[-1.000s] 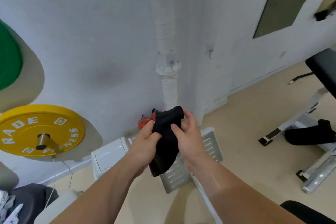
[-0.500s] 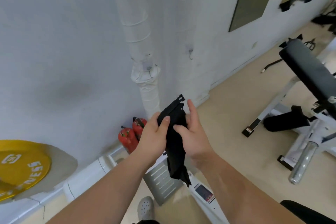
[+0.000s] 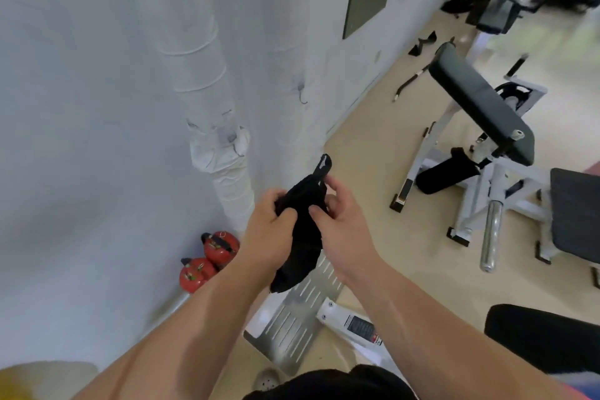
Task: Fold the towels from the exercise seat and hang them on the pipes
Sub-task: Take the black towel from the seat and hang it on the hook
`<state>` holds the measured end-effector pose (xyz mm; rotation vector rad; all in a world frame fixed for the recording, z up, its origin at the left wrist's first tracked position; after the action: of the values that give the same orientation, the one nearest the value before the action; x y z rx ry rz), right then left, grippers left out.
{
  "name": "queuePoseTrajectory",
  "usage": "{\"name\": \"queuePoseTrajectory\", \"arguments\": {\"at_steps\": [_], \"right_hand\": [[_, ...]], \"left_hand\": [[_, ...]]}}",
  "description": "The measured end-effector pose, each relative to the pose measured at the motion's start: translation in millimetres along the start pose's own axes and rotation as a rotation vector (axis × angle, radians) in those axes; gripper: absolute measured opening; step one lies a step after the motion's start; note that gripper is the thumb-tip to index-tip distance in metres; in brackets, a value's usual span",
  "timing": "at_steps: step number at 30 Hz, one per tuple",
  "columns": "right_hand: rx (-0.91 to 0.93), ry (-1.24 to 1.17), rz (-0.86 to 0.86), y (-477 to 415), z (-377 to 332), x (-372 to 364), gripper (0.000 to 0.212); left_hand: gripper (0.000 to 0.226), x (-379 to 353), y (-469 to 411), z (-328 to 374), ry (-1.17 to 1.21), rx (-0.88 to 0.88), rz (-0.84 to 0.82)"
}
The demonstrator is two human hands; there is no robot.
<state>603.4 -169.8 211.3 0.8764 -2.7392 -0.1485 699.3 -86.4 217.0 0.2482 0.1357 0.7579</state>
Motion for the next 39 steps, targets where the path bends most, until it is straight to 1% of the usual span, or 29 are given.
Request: {"name": "queuePoseTrajectory", "arguments": {"at_steps": [3,5,6,8,10,11,12,14,16,18,21,24,26,29,31,33,36,37,39], "right_hand": [[0.022,-0.048,0.014,-8,-4,-5,0.061],[0.017,-0.070,0.021,-15,-7,-5,0.066],[0.011,-0.086,0.021,-19,-8,-5,0.066],[-0.028,-0.193,0.005,-25,-10,-2,0.057],[-0.063,-0.315,-0.006,-32,-13,6,0.032],[-0.072,-0.324,0.008,-38,-16,13,0.018],[-0.077,-0.300,0.041,-46,-17,22,0.013],[-0.080,-0.193,0.131,-64,-16,43,0.017],[-0.077,-0.141,0.155,-81,-15,61,0.016],[-0.096,-0.173,0.094,-92,-13,72,0.016],[-0.159,-0.216,-0.050,-106,-4,81,0.018],[-0.190,-0.220,-0.190,-121,5,91,0.016],[-0.169,-0.207,-0.241,-131,9,100,0.014],[-0.146,-0.267,-0.329,-140,8,104,0.016],[-0.139,-0.261,-0.350,-142,5,102,0.017],[-0.144,-0.245,-0.329,-143,2,97,0.018],[-0.139,-0.202,-0.295,-144,-2,86,0.026],[-0.138,-0.196,-0.294,-143,-4,80,0.025],[-0.130,-0.202,-0.306,-141,-7,68,0.021]], "left_hand": [[0.007,-5,-11,4,0.058,-0.012,-0.002],[0.016,-8,-19,8,0.040,-0.060,0.022],[0.017,-10,-24,8,0.023,-0.083,0.037],[0.014,-12,-33,11,-0.018,-0.109,0.057],[0.010,-17,-41,12,-0.068,-0.122,0.052],[0.009,-19,-43,14,-0.084,-0.133,0.049],[0.011,-23,-45,14,-0.090,-0.139,0.042],[0.022,-31,-46,17,-0.078,-0.135,0.028],[0.032,-41,-49,21,-0.107,-0.151,0.033],[0.037,-50,-56,25,-0.144,-0.185,0.075],[0.036,-66,-67,27,-0.069,-0.148,0.123],[0.037,-83,-70,29,-0.054,-0.110,0.090],[0.036,-93,-69,28,-0.061,-0.056,0.053],[0.035,-102,-68,26,-0.055,0.013,0.007],[0.037,-102,-68,25,-0.056,0.026,0.010],[0.040,-94,-68,24,-0.050,0.019,0.057],[0.047,-74,-68,21,-0.030,0.011,0.141],[0.051,-68,-67,21,-0.022,0.011,0.140],[0.053,-58,-66,22,-0.017,0.022,0.086]]}}
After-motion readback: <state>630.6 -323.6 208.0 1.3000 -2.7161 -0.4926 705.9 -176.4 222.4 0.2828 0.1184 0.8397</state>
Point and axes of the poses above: each hand's wrist, its own y-axis away from the middle knuckle, its own x-axis out of the back of the hand, z = x × y, the point moved 4 cm from there along -y, towards the middle knuckle, and after that the axes turned 11 degrees about y, right-handed, at the moved point
